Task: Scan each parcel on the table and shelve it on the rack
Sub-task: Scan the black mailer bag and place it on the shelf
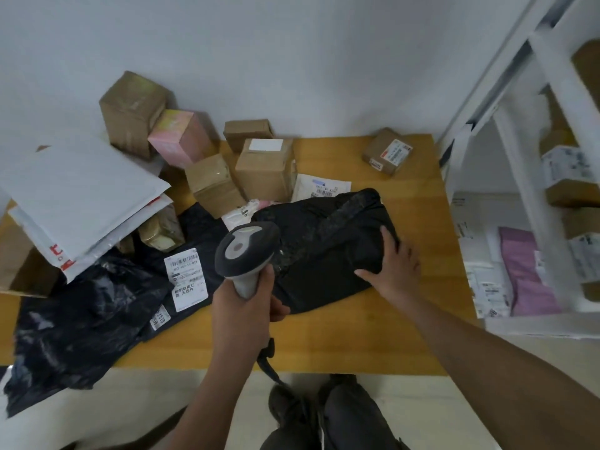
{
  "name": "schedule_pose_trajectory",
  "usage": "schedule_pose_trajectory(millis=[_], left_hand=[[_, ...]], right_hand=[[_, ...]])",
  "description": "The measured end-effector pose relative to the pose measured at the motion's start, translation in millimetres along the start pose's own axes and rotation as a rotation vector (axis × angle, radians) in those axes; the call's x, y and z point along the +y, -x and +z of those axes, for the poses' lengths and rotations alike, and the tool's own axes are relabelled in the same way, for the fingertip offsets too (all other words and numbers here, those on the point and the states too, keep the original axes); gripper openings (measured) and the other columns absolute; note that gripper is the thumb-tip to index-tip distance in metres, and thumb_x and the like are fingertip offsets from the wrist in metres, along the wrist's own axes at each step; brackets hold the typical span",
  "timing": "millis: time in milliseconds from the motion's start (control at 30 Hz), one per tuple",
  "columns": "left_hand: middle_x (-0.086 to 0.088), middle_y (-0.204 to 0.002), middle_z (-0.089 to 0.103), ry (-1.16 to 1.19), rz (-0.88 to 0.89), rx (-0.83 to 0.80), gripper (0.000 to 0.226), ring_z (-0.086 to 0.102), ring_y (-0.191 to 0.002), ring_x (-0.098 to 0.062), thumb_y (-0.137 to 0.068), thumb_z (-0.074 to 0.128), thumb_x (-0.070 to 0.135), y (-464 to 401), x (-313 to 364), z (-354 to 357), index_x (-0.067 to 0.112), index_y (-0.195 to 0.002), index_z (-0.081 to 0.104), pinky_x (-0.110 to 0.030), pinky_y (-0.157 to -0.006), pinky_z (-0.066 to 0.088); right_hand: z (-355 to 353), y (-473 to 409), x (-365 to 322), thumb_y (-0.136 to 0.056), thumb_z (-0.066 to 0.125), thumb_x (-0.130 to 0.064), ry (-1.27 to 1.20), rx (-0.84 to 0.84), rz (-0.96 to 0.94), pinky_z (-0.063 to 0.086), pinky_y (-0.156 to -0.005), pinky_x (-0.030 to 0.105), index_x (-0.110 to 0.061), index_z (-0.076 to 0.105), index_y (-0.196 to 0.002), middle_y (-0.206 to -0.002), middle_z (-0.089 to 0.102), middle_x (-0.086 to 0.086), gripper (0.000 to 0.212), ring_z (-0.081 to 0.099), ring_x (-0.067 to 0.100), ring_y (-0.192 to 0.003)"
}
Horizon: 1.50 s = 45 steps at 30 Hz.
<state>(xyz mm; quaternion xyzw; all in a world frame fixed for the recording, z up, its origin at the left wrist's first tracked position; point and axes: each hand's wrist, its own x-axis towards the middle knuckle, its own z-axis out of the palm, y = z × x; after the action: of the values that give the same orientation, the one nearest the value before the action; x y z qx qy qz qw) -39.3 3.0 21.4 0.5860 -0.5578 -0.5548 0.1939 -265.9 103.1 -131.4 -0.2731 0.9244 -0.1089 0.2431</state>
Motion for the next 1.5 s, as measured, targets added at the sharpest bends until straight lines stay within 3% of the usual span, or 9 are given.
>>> schedule_pose_trajectory(millis=[167,367,467,700,933,1033,1167,1267,1500], left_hand=[[-0.013,-0.052,0.066,-0.016,-0.016,0.018,0.044,0.067,-0.054,-0.026,-0.095,0.062,0.027,-4.2,-0.9,10.8,-0.004,-0.063,0.063,-0.038,-0.062,0.059],[-0.012,-0.051,0.065,-0.013,-0.028,0.058,0.048,0.069,-0.056,-0.030,-0.095,0.062,0.029,-4.9,0.9,11.0,-0.003,-0.059,0.061,-0.040,-0.064,0.060],[-0.010,-0.051,0.065,-0.002,-0.025,0.059,0.049,0.070,-0.061,-0.034,-0.095,0.061,0.029,-3.3,6.8,8.2,0.004,-0.053,0.060,-0.040,-0.067,0.059],[-0.010,-0.051,0.065,0.059,0.028,0.054,0.043,0.069,-0.060,-0.034,-0.095,0.062,0.027,2.7,22.0,6.3,0.005,-0.058,0.061,-0.043,-0.068,0.059],[-0.010,-0.052,0.066,0.071,0.021,0.038,0.041,0.070,-0.063,-0.035,-0.095,0.062,0.026,4.8,27.6,8.6,0.005,-0.060,0.061,-0.040,-0.066,0.058],[-0.010,-0.052,0.066,0.058,0.013,0.017,0.040,0.070,-0.065,-0.037,-0.095,0.061,0.026,4.9,23.6,9.5,0.004,-0.061,0.062,-0.042,-0.068,0.059],[-0.012,-0.053,0.066,0.026,0.003,-0.003,0.039,0.070,-0.062,-0.035,-0.095,0.062,0.024,4.9,12.0,11.1,0.002,-0.063,0.063,-0.043,-0.069,0.060],[-0.012,-0.054,0.066,-0.001,-0.030,-0.018,0.042,0.070,-0.059,-0.029,-0.095,0.062,0.026,4.8,4.7,12.5,-0.001,-0.062,0.063,-0.039,-0.066,0.059],[-0.013,-0.056,0.067,-0.046,-0.037,-0.025,0.043,0.070,-0.057,-0.026,-0.095,0.062,0.027,5.0,-0.7,19.2,-0.004,-0.066,0.063,-0.033,-0.060,0.057]], right_hand=[[33.3,-9.1,-5.7,-0.087,0.067,-0.044,0.355,-0.298,-0.461,0.002,-0.121,0.052,-0.035,0.024,-0.151,-0.164,-0.005,-0.006,0.078,-0.007,0.021,-0.151],[41.2,-17.6,-24.0,-0.097,0.041,0.000,0.174,-0.103,-0.414,0.046,-0.096,0.040,-0.015,0.055,-0.116,-0.132,0.057,0.008,0.028,0.051,0.030,-0.126],[14.2,-27.5,-29.2,-0.099,0.043,-0.009,-0.079,-0.134,-0.293,0.043,-0.057,0.037,-0.016,0.048,-0.103,-0.090,0.061,0.008,0.010,0.060,0.026,-0.075],[-52.0,-36.8,-53.2,-0.105,0.037,-0.024,-0.933,-0.095,0.142,0.044,-0.096,0.036,-0.016,0.046,-0.139,-0.131,0.053,0.003,0.036,0.051,0.024,-0.119],[-62.7,-33.5,-36.3,-0.101,0.049,-0.037,-1.492,-0.268,0.506,0.051,-0.092,0.042,-0.020,0.062,-0.115,-0.112,0.067,0.005,0.026,0.062,0.026,-0.100],[-45.9,-23.6,-19.7,-0.100,0.051,-0.023,-1.285,-0.163,0.544,0.047,-0.074,0.033,-0.009,0.056,-0.121,-0.096,0.059,0.004,0.026,0.055,0.018,-0.083],[-11.2,-12.0,3.7,-0.093,0.056,-0.015,-0.669,0.125,0.606,0.042,-0.103,0.046,-0.007,0.023,-0.148,-0.143,0.036,0.017,0.065,0.043,0.035,-0.125],[7.9,-3.3,8.9,-0.090,0.064,-0.024,-0.335,0.214,0.297,0.031,-0.109,0.046,-0.016,0.025,-0.147,-0.148,0.029,0.018,0.070,0.030,0.037,-0.133],[30.6,-11.3,6.7,-0.084,0.063,-0.057,0.105,-0.271,-0.148,0.023,-0.115,0.052,-0.039,0.035,-0.143,-0.159,0.009,0.000,0.067,0.008,0.035,-0.145]])
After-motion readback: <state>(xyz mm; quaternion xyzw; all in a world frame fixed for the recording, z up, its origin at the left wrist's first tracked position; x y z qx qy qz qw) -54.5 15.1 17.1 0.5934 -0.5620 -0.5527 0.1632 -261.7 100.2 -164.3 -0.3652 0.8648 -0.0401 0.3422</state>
